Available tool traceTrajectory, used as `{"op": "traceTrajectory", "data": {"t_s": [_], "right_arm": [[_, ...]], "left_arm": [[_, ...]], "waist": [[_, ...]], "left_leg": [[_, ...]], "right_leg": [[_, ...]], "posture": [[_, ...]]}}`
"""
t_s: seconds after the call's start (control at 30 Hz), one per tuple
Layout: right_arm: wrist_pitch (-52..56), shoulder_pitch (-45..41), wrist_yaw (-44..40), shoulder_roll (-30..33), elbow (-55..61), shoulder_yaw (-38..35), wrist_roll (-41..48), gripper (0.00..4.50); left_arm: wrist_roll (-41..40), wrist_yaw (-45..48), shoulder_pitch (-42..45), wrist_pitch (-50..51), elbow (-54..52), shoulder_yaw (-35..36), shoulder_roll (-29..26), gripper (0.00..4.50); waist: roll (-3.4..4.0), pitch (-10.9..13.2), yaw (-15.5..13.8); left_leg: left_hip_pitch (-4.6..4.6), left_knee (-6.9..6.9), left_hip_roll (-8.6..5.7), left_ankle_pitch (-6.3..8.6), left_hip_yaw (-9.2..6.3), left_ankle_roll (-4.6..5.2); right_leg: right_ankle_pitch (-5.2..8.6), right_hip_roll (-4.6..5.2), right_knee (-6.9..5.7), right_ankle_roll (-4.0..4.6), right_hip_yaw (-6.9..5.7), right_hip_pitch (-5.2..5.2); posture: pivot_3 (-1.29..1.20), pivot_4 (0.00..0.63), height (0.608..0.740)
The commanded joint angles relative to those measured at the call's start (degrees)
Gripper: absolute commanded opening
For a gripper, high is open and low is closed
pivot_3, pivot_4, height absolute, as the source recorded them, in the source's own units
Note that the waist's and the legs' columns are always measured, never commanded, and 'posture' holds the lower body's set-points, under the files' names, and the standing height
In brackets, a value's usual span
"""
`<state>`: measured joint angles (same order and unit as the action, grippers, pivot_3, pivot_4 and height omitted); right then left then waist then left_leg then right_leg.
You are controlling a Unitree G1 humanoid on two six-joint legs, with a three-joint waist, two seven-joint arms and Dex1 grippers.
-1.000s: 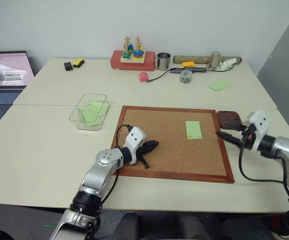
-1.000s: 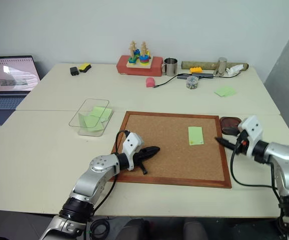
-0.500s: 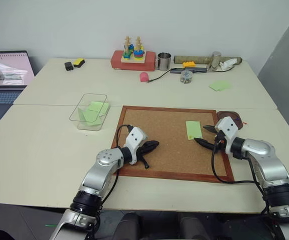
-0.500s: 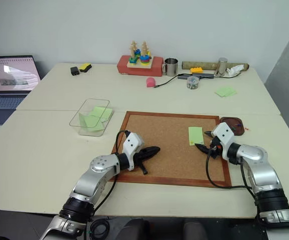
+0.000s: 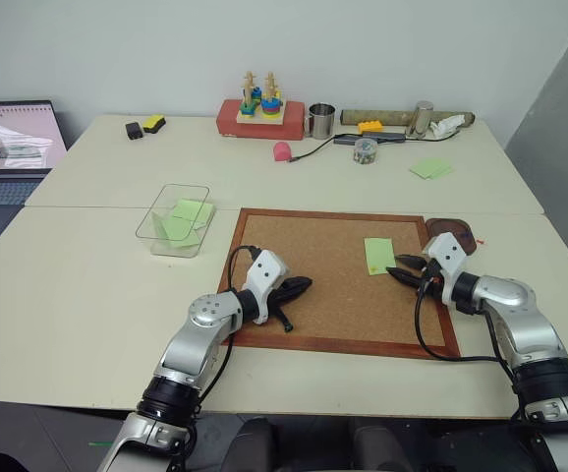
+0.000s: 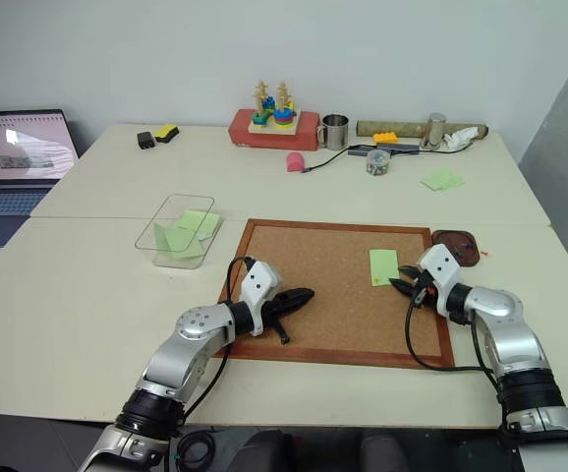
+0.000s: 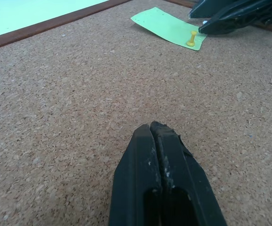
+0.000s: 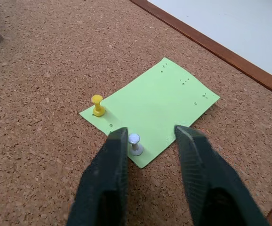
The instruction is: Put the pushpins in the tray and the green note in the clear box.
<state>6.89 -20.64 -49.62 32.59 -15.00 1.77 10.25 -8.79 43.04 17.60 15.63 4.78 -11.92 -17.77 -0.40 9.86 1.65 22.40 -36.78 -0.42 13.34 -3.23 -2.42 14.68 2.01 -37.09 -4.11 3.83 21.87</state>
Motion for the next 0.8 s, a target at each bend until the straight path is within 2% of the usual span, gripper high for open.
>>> {"op": "traceTrajectory", "data": {"t_s": [0.03,0.1,0.33,0.8], "right_arm": [[-0.99,0.33,-0.38,0.04,1.31,-1.29,0.93,0.37],[-0.98,0.43,-0.54,0.0,1.45,-1.38,0.96,0.06],[-0.39,0.71,-1.37,-0.06,3.95,-2.26,2.68,0.06],[11.11,-0.26,-1.4,-0.52,10.64,-6.94,12.71,0.06]], "left_arm": [[1.21,0.45,-2.26,1.81,2.07,-2.08,-0.34,0.0],[1.21,0.48,-2.29,1.86,2.01,-2.04,-0.42,0.0],[1.24,0.37,-2.43,2.05,1.85,-2.02,-0.49,0.0],[2.01,-0.38,-2.43,2.22,2.32,-2.47,-0.12,0.0]], "waist": [[0.0,0.0,0.0],[0.0,0.0,0.0],[0.0,0.0,0.0],[0.0,0.0,0.02]], "left_leg": [[0.0,0.0,0.0,0.0,0.0,0.0],[0.0,0.0,0.0,0.0,0.0,0.0],[0.0,0.01,0.0,0.0,0.0,0.0],[0.01,0.04,0.01,0.0,-0.01,0.0]], "right_leg": [[0.0,0.0,0.0,0.0,0.0,0.0],[0.0,0.0,0.0,0.0,0.0,0.0],[0.0,0.0,0.0,0.0,0.0,0.0],[0.01,0.0,0.02,0.01,0.0,0.02]], "posture": [[0.0,0.15,0.74],[0.0,0.15,0.74],[0.0,0.15,0.74],[0.0,0.15,0.74]]}}
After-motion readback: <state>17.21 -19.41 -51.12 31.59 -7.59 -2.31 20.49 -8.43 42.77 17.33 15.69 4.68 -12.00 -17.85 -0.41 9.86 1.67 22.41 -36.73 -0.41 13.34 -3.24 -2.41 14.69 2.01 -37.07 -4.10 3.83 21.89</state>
